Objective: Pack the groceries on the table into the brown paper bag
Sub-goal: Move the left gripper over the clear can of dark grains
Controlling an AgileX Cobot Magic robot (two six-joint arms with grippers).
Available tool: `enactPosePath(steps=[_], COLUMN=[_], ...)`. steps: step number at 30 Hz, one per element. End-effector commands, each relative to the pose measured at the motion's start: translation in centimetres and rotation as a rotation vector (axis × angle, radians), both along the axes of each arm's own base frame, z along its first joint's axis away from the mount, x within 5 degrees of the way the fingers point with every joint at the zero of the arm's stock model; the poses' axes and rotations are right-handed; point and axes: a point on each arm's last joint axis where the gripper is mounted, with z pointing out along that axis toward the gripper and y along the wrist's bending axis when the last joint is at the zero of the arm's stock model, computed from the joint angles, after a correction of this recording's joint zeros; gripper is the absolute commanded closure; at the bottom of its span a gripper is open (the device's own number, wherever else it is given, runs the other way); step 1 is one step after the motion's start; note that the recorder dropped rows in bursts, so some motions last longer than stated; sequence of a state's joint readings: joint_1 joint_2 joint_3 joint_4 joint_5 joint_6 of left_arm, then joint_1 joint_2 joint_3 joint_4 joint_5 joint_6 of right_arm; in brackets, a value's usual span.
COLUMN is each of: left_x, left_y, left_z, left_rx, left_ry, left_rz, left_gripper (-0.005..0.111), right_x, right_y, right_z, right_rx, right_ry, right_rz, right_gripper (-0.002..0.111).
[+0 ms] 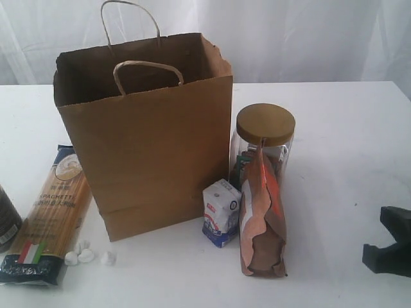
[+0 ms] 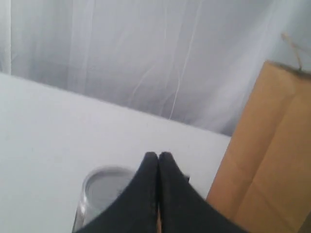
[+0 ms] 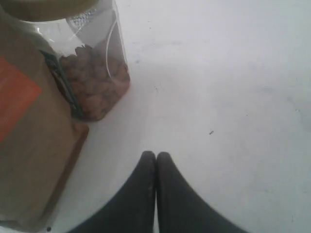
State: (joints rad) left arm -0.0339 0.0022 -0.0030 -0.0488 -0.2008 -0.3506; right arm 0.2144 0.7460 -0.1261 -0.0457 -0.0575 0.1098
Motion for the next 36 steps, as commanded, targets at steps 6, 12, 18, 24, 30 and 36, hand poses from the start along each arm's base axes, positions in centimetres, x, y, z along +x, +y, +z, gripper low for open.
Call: enactPosePath(steps=[6, 12, 18, 24, 30, 36], left_x=[-2.1, 0.0, 6.2, 8.7, 9.7, 10.2], left_y=[0.7, -0.7, -1.4, 1.3, 0.5, 0.3], left_z=[10.2, 17.4, 15.9, 11.9, 9.9, 7.8], left_rx=[0.062, 0.451, 0.474, 0.689, 0.583, 0.572], left_ry=[-0.406, -0.081, 0.751, 1.125, 1.024, 0.970], left_rz=[0.099, -0.033, -0.310, -0.170, -0.181, -0.184], left_gripper=[0.107, 0.107, 0.107, 0.088, 0.002, 0.002], right_x=[-1.1, -1.2, -1.3, -1.4, -1.4, -1.4], right_y=[-0.1, -0.1, -0.2, -0.2, -0.2, -0.2], right_z=[-0.5, -0.5, -1.1, -1.3, -1.3, -1.3], right_rx=[-0.021, -0.028, 0.044, 0.138, 0.177, 0.172], right_ry=[-0.261, -0.259, -0.180, -0.131, -0.122, -0.125], right_rz=[0.043, 0.045, 0.009, -0.035, -0.052, -0.049], right_gripper=[0.108, 0.108, 0.108, 0.108, 0.108, 0.108])
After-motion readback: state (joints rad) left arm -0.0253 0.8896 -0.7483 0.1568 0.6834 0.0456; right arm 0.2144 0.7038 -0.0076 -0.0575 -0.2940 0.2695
